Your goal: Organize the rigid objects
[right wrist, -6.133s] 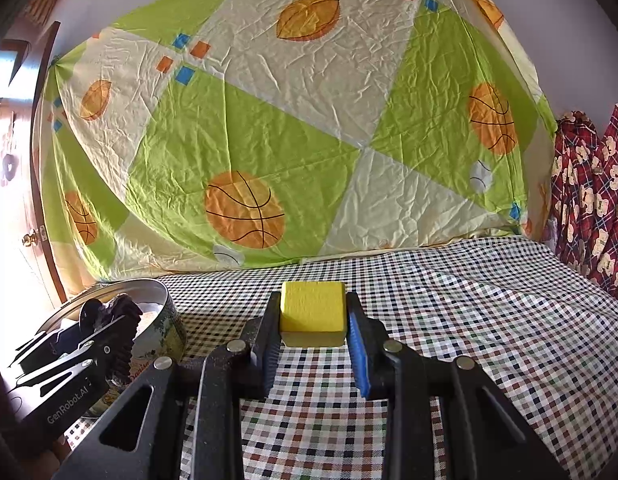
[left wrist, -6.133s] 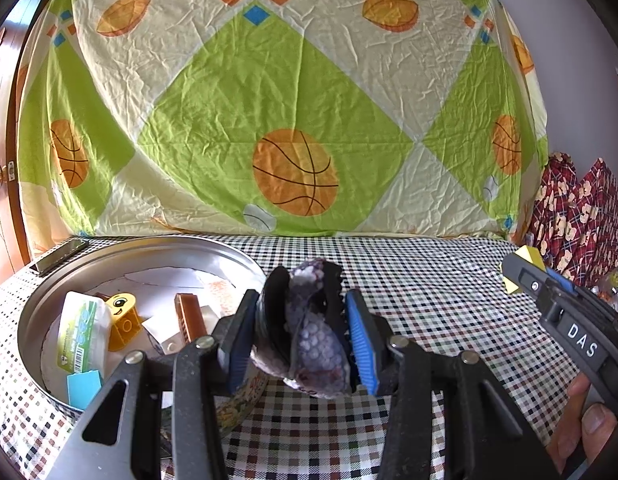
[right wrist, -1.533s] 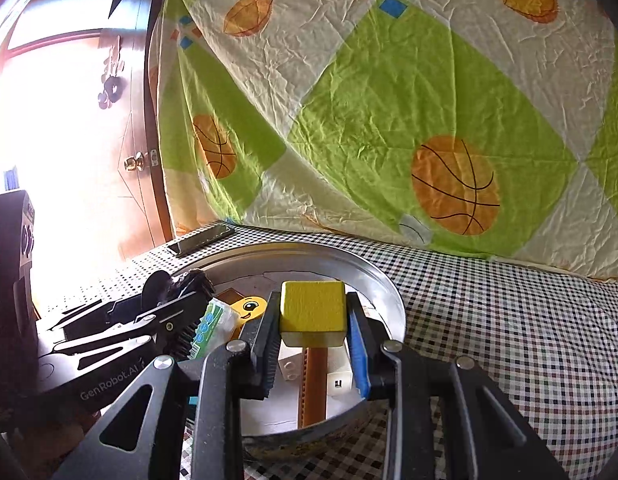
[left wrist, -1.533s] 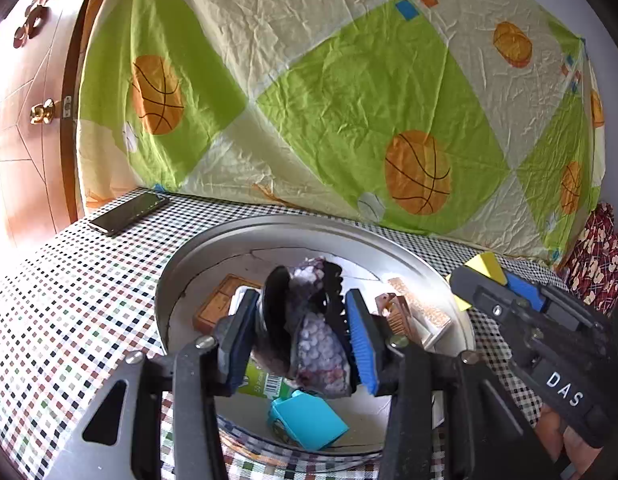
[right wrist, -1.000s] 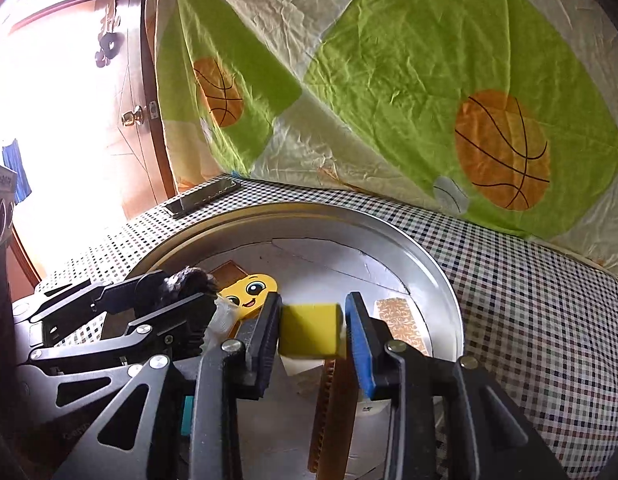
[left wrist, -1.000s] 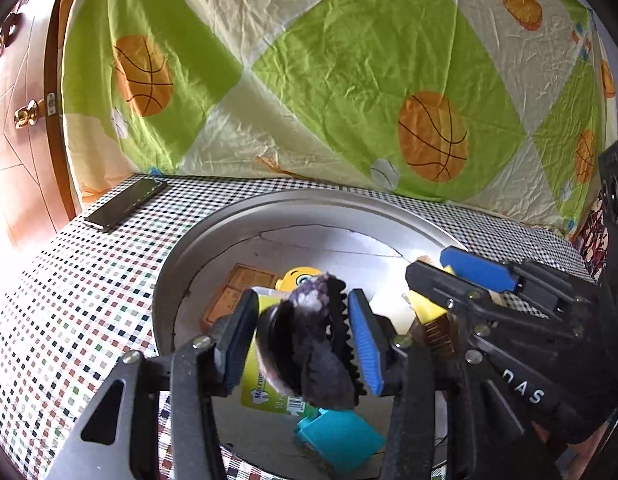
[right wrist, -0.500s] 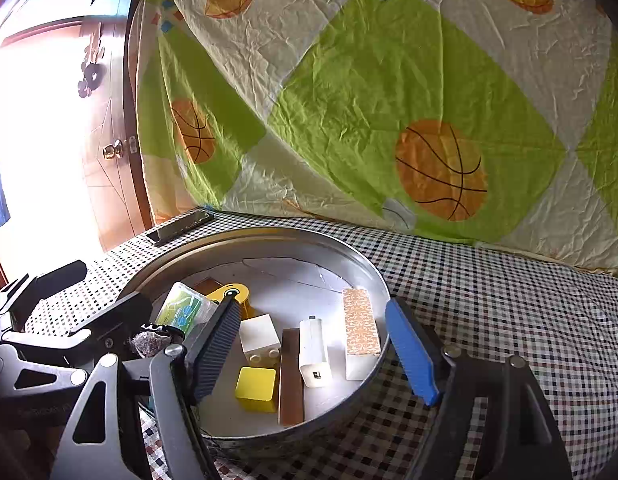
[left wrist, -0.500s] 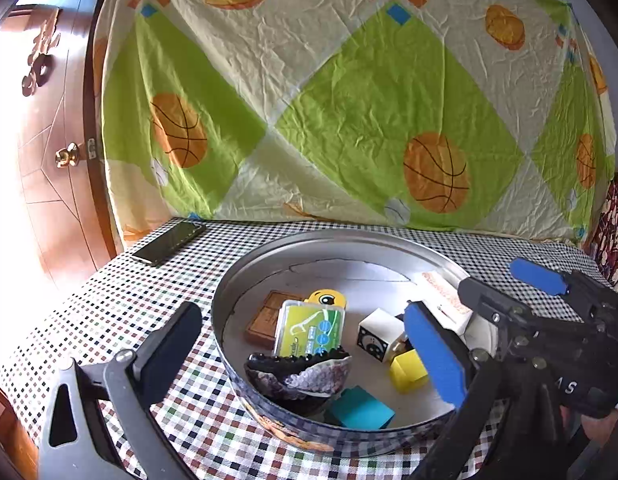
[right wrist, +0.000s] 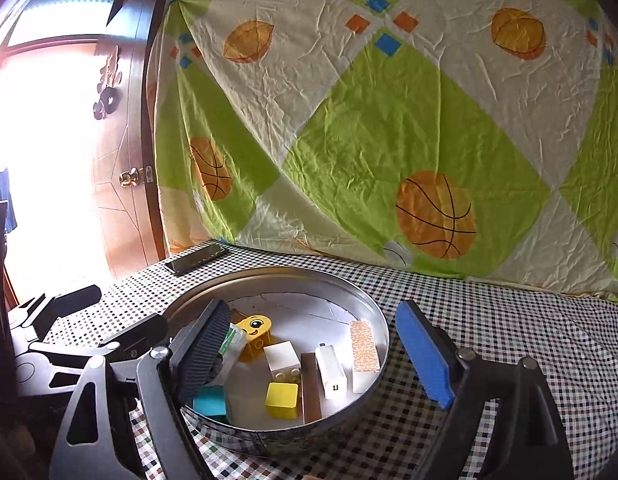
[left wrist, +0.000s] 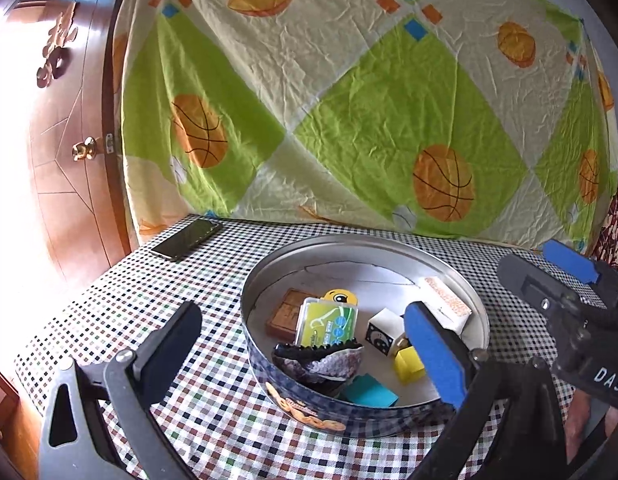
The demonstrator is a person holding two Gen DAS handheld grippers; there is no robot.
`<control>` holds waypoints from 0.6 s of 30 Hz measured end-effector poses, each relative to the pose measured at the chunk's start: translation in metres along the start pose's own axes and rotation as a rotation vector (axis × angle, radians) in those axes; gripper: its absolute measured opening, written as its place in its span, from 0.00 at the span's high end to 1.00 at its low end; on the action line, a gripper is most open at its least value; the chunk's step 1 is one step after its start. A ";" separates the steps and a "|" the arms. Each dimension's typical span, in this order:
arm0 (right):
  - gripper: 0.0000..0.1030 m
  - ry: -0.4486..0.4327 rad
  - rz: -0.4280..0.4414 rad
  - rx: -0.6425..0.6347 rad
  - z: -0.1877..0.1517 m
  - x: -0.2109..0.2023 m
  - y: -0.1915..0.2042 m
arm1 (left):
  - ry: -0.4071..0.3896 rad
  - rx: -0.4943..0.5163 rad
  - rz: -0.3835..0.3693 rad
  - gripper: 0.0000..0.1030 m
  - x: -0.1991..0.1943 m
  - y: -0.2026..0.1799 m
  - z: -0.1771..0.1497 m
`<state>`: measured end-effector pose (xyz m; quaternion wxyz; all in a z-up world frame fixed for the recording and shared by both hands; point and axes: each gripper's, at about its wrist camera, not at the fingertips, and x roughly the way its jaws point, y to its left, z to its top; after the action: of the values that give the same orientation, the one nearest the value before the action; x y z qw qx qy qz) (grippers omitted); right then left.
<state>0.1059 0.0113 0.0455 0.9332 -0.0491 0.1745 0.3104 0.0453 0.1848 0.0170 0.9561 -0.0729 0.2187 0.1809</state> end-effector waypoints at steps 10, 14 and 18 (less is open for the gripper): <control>0.14 0.019 0.012 -0.012 -0.006 0.007 0.006 | 0.027 -0.013 0.027 0.00 0.007 0.010 -0.003; 0.14 0.023 0.012 -0.010 -0.008 0.009 0.004 | 0.035 -0.007 0.040 0.00 0.010 0.010 -0.005; 0.14 0.025 0.012 -0.010 -0.009 0.008 0.005 | 0.032 -0.004 0.046 0.01 0.010 0.009 -0.007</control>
<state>0.1064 0.0177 0.0347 0.9289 -0.0565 0.1848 0.3160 0.0476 0.1948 0.0061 0.9480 -0.0725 0.2351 0.2020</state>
